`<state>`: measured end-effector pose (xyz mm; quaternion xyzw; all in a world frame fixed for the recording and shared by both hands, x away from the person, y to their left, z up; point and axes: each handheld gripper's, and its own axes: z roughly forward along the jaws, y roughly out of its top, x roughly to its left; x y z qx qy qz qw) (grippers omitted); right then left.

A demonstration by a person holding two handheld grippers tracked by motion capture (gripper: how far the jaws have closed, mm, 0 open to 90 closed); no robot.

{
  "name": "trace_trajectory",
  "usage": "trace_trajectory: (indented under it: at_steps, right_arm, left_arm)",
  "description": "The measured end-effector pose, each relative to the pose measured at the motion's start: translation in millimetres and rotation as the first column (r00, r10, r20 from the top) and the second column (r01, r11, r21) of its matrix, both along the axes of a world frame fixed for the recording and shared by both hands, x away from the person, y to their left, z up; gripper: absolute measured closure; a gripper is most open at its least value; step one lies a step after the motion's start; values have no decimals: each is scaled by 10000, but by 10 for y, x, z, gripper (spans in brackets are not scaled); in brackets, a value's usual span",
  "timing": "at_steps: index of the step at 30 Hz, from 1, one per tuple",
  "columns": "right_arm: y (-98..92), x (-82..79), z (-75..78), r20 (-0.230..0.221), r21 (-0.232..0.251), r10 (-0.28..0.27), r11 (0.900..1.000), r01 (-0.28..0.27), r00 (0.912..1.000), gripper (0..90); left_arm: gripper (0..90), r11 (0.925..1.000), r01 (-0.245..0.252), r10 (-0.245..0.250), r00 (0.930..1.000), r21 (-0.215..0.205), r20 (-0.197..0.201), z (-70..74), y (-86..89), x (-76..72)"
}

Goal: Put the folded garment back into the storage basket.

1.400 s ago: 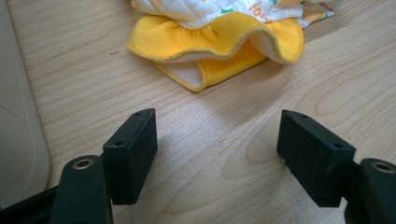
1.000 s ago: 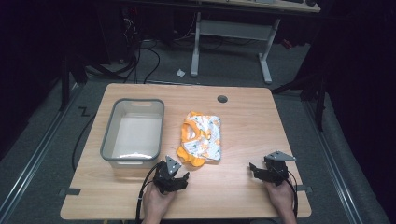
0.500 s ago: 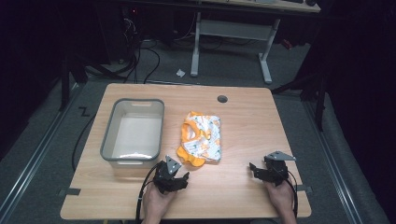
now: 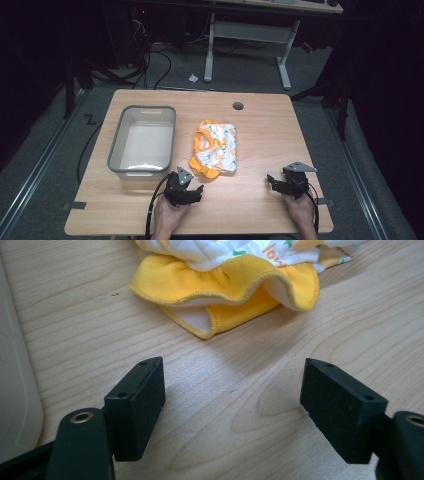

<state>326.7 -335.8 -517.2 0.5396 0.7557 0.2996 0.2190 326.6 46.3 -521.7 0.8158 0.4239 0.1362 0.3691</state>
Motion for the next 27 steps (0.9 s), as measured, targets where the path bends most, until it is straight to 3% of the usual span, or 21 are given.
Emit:
trace_trajectory:
  at_steps: [6,13,19,27]
  right_arm:
    - [0,0,0,2,-1,2,10000,-2,10000,279]
    - [0,-1,0,3,-5,8,10000,-8,10000,279]
    - [1,-1,0,4,-8,11,10000,-11,10000,279]
    - [2,-2,0,8,-7,9,10000,-9,10000,278]
  left_arm:
    - [267,9994,-16,16,10000,-345,8,32,16,-11]
    - [281,9996,146,-138,9994,-248,323,111,-11,-43]
    - [319,9967,143,-124,9996,-793,245,167,10,-41]
    - [315,9965,298,-262,9986,-782,469,262,-17,-34]
